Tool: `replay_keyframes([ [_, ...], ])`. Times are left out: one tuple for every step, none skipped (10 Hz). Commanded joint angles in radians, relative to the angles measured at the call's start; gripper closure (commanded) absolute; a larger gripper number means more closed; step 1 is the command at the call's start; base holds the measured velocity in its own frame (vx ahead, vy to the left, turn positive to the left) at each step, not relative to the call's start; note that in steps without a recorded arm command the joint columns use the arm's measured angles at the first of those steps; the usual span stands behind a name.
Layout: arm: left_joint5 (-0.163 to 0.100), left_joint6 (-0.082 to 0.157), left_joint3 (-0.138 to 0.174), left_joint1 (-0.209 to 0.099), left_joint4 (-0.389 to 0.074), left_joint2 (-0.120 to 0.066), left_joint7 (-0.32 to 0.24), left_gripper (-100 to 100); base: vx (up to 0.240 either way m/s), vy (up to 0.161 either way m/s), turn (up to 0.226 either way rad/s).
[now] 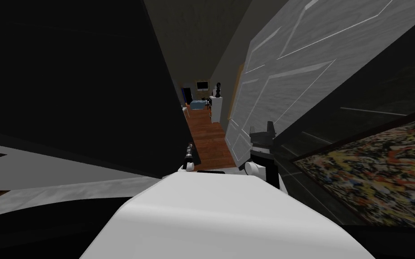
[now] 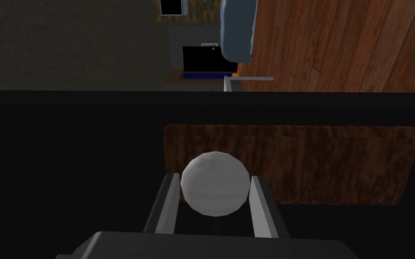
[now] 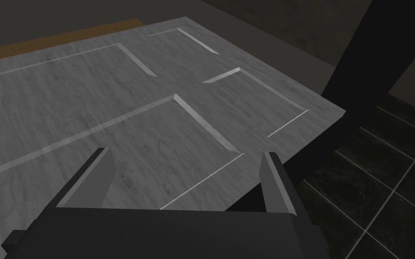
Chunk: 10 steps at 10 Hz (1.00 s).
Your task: Push the door open
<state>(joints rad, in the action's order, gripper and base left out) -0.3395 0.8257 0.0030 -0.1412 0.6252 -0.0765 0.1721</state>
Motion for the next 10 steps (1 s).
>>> replay_keyframes([
  [-0.013, -0.017, 0.022, 0.028, 0.050, -0.007, 0.019, 100, 0.114, -0.019, -0.033],
  [-0.013, -0.017, 0.022, 0.028, 0.056, -0.007, 0.019, 100, 0.066, 0.000, 0.022],
  [-0.020, -0.017, 0.031, 0.031, 0.060, -0.008, 0.025, 100, 0.061, 0.005, -0.020],
  [-0.033, -0.016, 0.050, 0.037, 0.068, -0.010, 0.037, 100, 0.097, -0.020, -0.060],
  [-0.040, -0.015, 0.059, 0.041, 0.072, -0.010, 0.043, 100, 0.124, -0.015, -0.055],
  [-0.047, -0.015, 0.069, 0.044, 0.076, -0.011, 0.049, 100, 0.129, -0.004, -0.030],
  [-0.062, -0.013, 0.088, 0.051, 0.084, -0.011, 0.062, 100, 0.156, 0.011, -0.031],
  [-0.069, -0.013, 0.098, 0.054, 0.089, -0.012, 0.068, 100, 0.144, 0.007, -0.040],
  [-0.084, -0.012, 0.118, 0.062, 0.097, -0.011, 0.081, 100, 0.165, 0.007, -0.070],
  [-0.092, -0.011, 0.128, 0.065, 0.102, -0.011, 0.088, 100, 0.154, 0.019, -0.051],
])
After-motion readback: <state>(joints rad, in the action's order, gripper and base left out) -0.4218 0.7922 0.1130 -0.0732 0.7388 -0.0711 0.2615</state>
